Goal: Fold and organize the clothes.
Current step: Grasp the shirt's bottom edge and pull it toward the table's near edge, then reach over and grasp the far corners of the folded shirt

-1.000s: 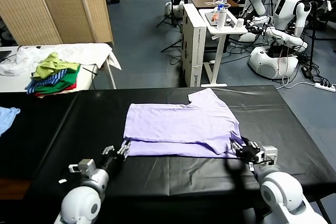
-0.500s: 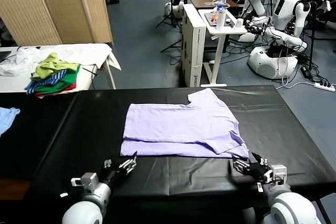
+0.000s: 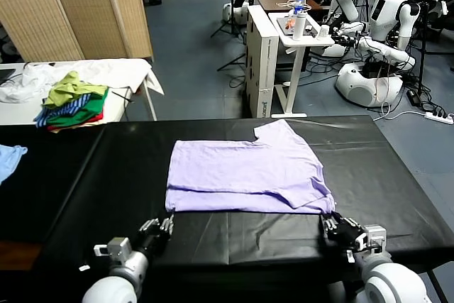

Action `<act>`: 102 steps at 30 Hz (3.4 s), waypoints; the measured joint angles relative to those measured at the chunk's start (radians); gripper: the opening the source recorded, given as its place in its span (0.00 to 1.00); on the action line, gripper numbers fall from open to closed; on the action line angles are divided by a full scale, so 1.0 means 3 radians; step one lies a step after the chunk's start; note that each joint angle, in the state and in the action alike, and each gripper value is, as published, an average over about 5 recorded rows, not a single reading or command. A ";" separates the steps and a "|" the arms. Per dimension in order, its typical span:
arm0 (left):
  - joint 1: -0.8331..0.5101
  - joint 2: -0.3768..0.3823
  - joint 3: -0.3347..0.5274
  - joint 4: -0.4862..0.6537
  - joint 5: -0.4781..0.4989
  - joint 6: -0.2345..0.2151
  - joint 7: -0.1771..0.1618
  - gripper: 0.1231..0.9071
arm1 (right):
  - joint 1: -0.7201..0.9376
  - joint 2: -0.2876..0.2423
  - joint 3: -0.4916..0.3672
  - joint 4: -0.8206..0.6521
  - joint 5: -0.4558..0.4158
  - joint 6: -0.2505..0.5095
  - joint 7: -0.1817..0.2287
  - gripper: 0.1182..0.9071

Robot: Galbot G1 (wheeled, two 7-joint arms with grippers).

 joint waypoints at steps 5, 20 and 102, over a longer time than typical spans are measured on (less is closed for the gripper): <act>0.0133 0.0091 -0.0069 -0.0153 -0.0105 0.0057 -0.0098 0.03 | -0.0184 -0.0074 0.0072 0.0213 0.0117 -0.0202 0.0107 0.03; 0.0908 0.0294 -0.0288 -0.0656 -0.0027 0.0081 -0.0167 0.03 | -0.0530 -0.0138 0.0201 0.0558 0.0178 -0.0408 0.0126 0.03; -0.2201 0.0759 0.0516 0.1526 -0.1189 0.0832 -0.0202 0.88 | 0.3658 0.0322 -0.2124 -0.2854 0.0352 -0.0302 -0.0337 0.80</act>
